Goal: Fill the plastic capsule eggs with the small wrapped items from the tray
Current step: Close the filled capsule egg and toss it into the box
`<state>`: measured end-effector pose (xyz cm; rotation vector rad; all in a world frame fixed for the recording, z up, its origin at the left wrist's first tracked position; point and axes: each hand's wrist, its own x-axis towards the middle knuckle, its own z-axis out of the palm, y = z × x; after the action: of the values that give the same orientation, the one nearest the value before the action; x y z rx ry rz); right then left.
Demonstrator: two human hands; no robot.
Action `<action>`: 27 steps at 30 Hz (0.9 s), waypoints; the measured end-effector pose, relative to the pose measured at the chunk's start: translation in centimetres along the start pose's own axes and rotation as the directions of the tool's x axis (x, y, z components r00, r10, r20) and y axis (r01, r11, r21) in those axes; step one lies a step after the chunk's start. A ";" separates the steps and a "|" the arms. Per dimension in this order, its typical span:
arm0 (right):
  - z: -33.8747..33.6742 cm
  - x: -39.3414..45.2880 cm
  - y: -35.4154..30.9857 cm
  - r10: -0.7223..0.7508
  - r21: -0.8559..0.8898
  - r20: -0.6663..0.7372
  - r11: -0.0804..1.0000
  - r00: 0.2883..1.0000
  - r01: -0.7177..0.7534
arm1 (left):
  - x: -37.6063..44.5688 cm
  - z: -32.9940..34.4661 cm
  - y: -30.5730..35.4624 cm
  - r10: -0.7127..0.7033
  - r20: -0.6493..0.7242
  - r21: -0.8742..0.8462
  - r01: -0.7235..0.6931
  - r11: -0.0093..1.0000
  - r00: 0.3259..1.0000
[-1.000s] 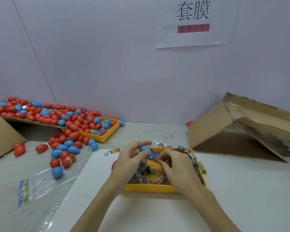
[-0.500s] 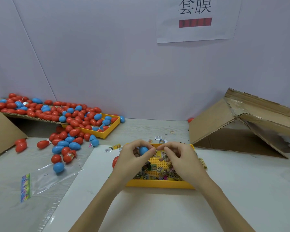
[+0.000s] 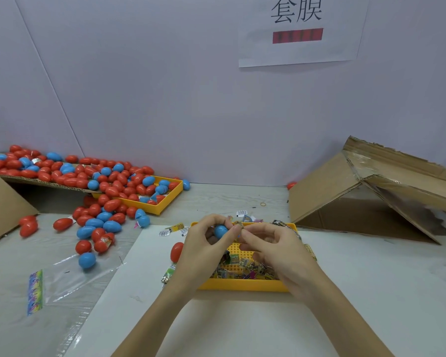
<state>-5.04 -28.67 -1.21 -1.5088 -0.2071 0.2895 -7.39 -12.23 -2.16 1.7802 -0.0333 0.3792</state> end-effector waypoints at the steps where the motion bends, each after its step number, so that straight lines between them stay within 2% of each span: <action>1: 0.1 0.0 -0.1 0.020 0.045 0.012 0.999 1.000 -0.020 | 0.0 0.0 0.0 -0.004 0.003 -0.035 0.004 0.999 1.000; 4: 0.0 -0.1 -0.5 0.098 0.182 0.078 0.977 0.992 -0.110 | -0.1 0.0 0.1 0.012 -0.007 -0.094 -0.012 0.995 1.000; 6: -0.1 -0.2 -0.6 0.097 0.224 0.086 0.968 0.992 -0.114 | 0.0 0.0 0.1 0.026 -0.014 -0.098 -0.027 0.995 1.000; 12: -0.4 0.2 -0.4 0.112 0.355 -0.028 0.930 0.993 -0.094 | -0.2 0.2 0.3 -0.016 0.047 -0.118 0.022 0.993 0.999; 18: -0.5 0.3 -0.1 0.084 0.274 -0.018 0.959 0.996 -0.076 | -0.4 0.5 0.3 -0.005 0.065 -0.114 0.013 0.993 0.998; 20: -0.5 0.3 0.1 0.063 0.167 -0.075 0.985 0.995 -0.050 | -0.3 0.4 0.2 0.005 0.041 -0.039 -0.003 0.999 0.999; 22: -0.7 0.4 0.3 -0.012 -0.017 -0.183 1.000 0.983 0.009 | 0.1 -0.3 -0.1 0.105 -0.009 0.166 -0.102 0.981 0.994; 23: -0.7 0.5 0.4 -0.073 -0.114 -0.225 0.992 0.972 0.048 | 0.3 -0.7 -0.2 0.178 -0.030 0.296 -0.161 0.941 0.984; 25: -0.8 0.6 0.8 -0.210 -0.337 -0.253 0.934 0.944 0.117 | 0.7 -1.5 -0.4 0.291 -0.031 0.485 -0.240 0.841 0.956; 27: -0.8 0.8 1.3 -0.336 -0.567 -0.195 0.805 0.922 0.173 | 1.0 -1.7 -1.0 0.326 0.000 0.586 -0.264 0.766 0.945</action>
<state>-4.10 -29.18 -2.58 -2.0380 -0.2740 -0.2374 -6.66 -10.16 -2.54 2.3709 -0.1417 0.7753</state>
